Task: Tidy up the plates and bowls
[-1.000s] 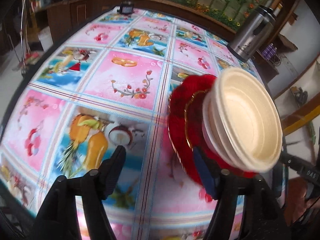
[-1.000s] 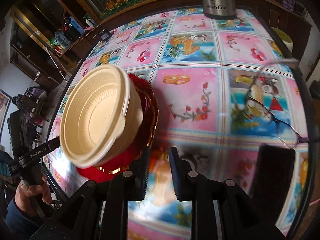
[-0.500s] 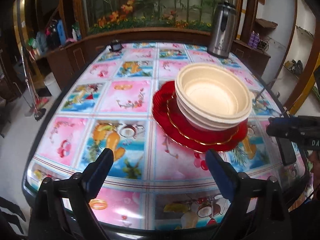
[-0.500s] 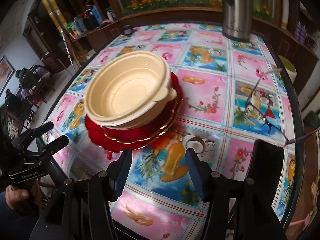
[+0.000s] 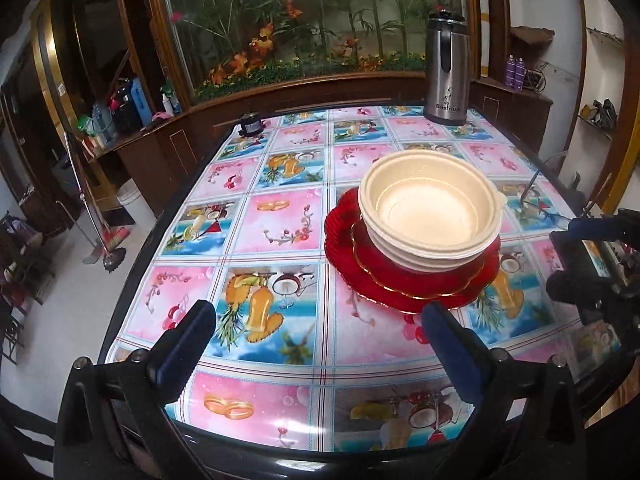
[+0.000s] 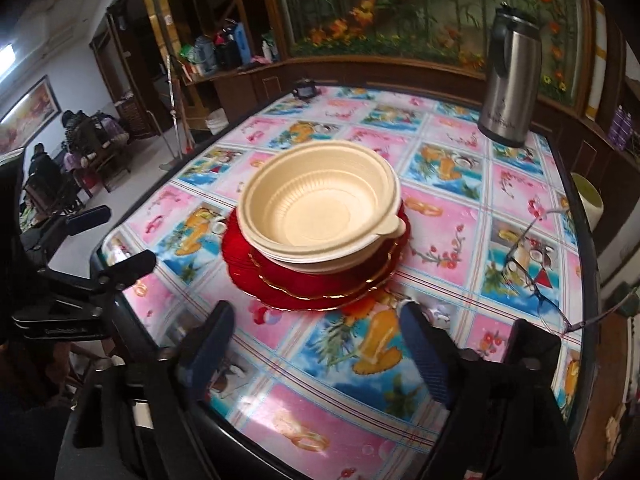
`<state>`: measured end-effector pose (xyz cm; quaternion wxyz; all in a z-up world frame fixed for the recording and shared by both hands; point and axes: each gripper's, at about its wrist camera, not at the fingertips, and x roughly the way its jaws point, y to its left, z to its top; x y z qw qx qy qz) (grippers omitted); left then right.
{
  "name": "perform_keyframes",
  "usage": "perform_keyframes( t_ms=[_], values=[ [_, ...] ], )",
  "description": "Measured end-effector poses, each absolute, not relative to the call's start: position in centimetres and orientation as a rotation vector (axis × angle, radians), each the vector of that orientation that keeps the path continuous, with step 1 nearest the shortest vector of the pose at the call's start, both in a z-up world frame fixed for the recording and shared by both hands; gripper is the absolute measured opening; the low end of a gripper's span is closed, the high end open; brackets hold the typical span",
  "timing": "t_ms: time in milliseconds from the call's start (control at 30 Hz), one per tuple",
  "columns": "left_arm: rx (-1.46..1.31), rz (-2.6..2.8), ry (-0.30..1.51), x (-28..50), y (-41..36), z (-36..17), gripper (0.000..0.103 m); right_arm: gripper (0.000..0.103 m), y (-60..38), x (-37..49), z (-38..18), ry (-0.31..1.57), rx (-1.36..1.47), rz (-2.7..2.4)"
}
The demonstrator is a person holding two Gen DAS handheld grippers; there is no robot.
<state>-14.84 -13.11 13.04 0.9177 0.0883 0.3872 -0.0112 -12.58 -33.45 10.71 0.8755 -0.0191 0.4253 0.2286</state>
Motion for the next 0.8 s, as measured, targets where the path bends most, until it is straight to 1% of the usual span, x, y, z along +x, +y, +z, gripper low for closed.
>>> perform_keyframes(
  t_ms=[167,367,533,800],
  values=[
    [0.224,0.012,0.819,-14.5,-13.6,13.3,0.103,0.101,-33.9,-12.7,11.0,0.862,-0.019,0.469],
    [0.268,0.027,0.796,-14.6,-14.3,13.7,0.103,0.101,-34.0,-12.7,10.6,0.865,0.02,0.5],
    [0.233,0.027,0.864,-14.0,-14.1,13.3,0.103,0.102,-34.5,-12.5,10.1,0.855,0.13,0.586],
    [0.225,0.061,0.88,-13.7,-14.0,13.0,0.103,0.102,-33.9,-12.3,9.9,0.859,0.119,0.606]
  ],
)
